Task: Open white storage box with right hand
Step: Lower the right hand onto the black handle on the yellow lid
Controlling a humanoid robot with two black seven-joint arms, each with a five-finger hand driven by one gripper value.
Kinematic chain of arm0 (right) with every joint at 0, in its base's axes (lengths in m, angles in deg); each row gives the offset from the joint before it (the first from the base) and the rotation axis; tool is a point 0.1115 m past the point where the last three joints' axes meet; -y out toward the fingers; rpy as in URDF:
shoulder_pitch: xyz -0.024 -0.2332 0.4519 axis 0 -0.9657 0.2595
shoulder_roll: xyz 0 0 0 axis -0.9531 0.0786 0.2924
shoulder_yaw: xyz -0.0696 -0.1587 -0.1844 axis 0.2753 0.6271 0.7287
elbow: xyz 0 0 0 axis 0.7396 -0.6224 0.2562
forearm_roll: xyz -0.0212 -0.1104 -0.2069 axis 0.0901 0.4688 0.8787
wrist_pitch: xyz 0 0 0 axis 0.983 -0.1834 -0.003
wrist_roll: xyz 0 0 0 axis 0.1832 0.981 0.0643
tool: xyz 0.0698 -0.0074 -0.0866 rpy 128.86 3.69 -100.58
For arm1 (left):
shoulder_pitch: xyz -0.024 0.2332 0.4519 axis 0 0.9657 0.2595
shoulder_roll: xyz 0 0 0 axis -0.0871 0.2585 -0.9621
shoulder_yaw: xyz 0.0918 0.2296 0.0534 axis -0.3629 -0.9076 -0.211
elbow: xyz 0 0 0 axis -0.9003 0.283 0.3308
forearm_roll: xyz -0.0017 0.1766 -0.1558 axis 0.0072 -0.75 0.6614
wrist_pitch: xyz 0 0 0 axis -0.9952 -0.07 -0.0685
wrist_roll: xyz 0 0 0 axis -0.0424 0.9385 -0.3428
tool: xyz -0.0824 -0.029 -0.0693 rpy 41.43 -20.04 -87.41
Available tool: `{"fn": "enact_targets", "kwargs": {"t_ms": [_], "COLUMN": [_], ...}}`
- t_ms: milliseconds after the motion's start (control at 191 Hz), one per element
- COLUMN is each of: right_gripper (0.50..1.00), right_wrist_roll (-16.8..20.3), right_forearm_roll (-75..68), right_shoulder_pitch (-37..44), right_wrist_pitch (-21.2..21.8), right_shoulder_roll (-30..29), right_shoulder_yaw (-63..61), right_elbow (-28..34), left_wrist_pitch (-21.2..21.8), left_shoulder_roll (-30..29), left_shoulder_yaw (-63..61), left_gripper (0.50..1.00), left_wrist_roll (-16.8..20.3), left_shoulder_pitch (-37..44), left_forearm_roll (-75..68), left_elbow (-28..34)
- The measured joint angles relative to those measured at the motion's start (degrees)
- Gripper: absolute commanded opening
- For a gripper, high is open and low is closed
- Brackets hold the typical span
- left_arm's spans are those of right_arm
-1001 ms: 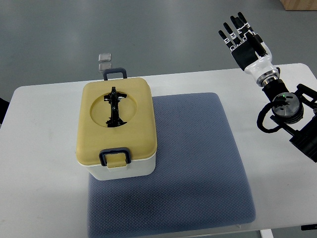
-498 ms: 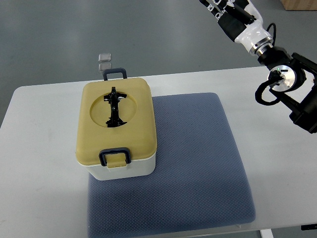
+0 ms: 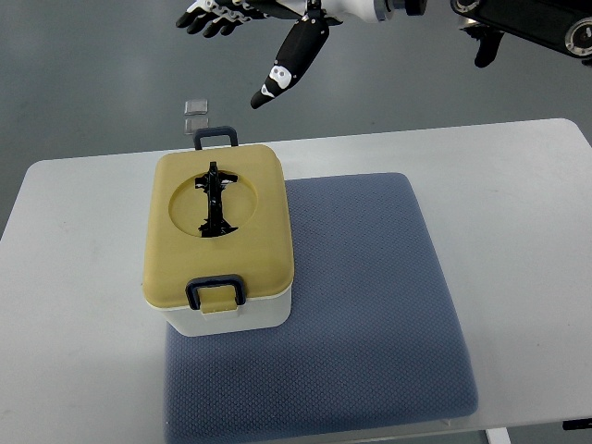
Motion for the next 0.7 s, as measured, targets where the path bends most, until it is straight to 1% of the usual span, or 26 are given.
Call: {"fn": "enact_targets", "kwargs": {"t_ms": [126,356,514,702], "right_gripper": [0.928,0.928,0.926,0.924], "right_wrist_roll": [-0.8,-2.4,-2.6,-2.7], "right_forearm_roll": [4.8,11.9,15.0,16.8], "right_shoulder_pitch": [3.4,3.3,1.9,-0.4], "right_wrist_pitch": [-1.2,-8.1,-12.4,-14.1], "right_shoulder_roll": [-3.2,-8.5,-10.5,-11.3], "right_shoulder_yaw": [3.7,6.4,9.6,10.7], "right_elbow": [1.0,1.1,0.2,-1.2], "left_wrist_pitch": [0.0,0.0,0.0,0.0], "left_shoulder_roll": [0.0,0.0,0.0,0.0], "left_shoulder_yaw": [0.1,0.1,0.1,0.1], "left_gripper": [1.0,1.0,1.0,1.0], "left_wrist_roll": [0.0,0.0,0.0,0.0], "left_shoulder_pitch": [0.0,0.0,0.0,0.1], "left_forearm_roll": [0.0,0.0,0.0,0.0], "left_elbow": [0.0,0.0,0.0,0.0]}}
